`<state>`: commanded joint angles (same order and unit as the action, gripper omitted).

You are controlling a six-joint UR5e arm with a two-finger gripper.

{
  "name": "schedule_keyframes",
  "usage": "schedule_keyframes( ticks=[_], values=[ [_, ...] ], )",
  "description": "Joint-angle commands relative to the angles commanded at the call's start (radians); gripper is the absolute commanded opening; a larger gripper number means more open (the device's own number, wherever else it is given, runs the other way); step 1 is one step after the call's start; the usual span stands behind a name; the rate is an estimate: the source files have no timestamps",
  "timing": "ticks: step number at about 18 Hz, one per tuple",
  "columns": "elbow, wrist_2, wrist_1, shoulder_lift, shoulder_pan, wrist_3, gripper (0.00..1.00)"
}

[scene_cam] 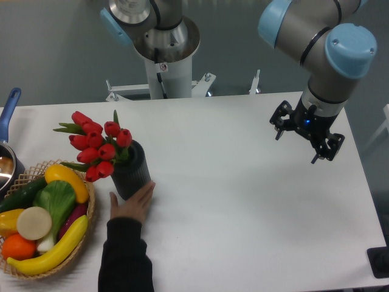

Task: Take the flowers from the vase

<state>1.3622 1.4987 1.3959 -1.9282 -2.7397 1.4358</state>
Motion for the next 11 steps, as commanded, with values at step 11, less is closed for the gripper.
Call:
schedule_keyframes(
  ticks=[11],
  values=[
    [0.123, -0.172, -0.06, 0.089, -0.014, -0.135, 1.0]
  ],
)
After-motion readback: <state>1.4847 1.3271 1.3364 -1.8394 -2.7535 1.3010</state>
